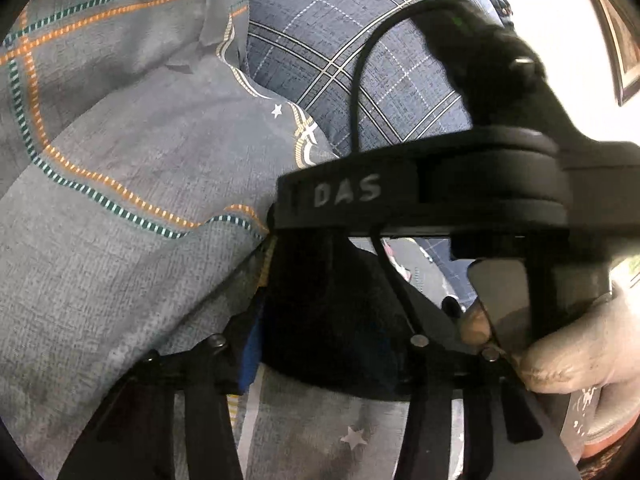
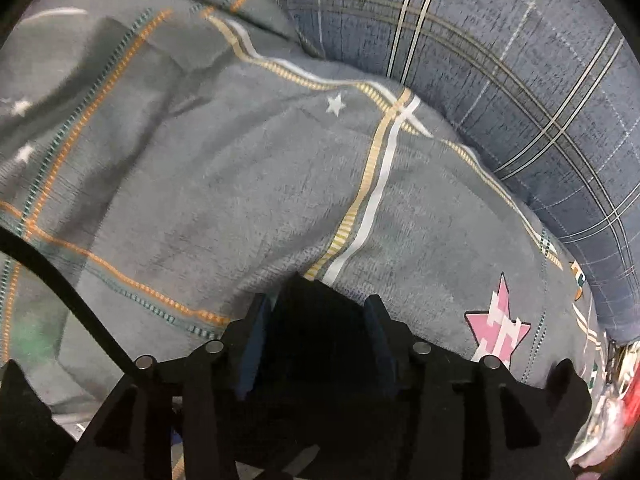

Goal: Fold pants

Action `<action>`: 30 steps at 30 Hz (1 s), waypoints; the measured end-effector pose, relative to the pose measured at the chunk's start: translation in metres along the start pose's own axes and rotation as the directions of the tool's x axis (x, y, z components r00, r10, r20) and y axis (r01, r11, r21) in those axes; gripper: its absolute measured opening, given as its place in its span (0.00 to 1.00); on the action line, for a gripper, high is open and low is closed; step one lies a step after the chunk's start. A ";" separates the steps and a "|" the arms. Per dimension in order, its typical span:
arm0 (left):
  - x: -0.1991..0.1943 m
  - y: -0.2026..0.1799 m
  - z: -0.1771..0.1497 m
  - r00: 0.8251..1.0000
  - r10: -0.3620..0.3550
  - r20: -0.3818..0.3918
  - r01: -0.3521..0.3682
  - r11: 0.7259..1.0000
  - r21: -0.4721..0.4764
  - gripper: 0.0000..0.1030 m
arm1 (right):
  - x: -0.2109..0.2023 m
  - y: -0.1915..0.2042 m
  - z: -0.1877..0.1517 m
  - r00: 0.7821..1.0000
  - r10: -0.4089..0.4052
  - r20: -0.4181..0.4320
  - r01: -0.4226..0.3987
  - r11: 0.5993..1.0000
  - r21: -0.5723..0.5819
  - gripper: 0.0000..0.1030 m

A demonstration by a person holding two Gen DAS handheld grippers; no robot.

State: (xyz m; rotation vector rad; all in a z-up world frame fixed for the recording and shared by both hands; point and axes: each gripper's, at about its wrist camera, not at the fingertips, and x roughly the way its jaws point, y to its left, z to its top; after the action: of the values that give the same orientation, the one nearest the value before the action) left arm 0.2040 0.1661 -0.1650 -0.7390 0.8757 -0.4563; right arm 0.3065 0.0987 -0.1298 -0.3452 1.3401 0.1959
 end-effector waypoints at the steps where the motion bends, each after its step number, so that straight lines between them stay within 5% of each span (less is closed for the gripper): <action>1: 0.000 -0.001 -0.001 1.000 0.004 -0.002 -0.004 1.000 0.005 0.37 | 0.004 -0.001 0.000 1.000 0.004 -0.014 -0.004 1.000 0.002 0.51; 3: 0.008 0.001 -0.002 0.998 -0.030 -0.055 0.030 0.999 -0.017 0.13 | 0.008 -0.002 -0.002 1.000 0.017 -0.011 -0.017 1.000 -0.006 0.47; 7: 0.006 0.007 -0.003 0.996 -0.064 -0.059 0.059 0.995 -0.075 0.12 | -0.001 0.001 -0.004 1.000 0.029 0.009 -0.029 0.999 -0.045 0.15; 8: 0.003 0.007 -0.003 0.995 -0.079 -0.058 0.074 0.994 -0.085 0.12 | -0.006 0.001 -0.005 0.999 0.039 0.015 -0.038 0.998 -0.048 0.13; 19: -0.002 -0.059 -0.001 0.988 -0.142 -0.066 0.140 0.989 -0.035 0.12 | -0.076 -0.044 -0.035 0.972 0.147 0.184 -0.147 0.989 -0.012 0.11; 30: 0.065 -0.153 -0.036 0.978 -0.072 -0.196 0.099 0.986 0.133 0.12 | -0.086 -0.176 -0.100 0.929 0.208 0.307 -0.270 0.946 0.178 0.11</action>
State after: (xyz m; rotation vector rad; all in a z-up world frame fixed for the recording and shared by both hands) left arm 0.2016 0.0091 -0.1006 -0.6101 0.9814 -0.6683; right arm 0.2543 -0.0956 -0.0416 0.0360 1.1014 0.2898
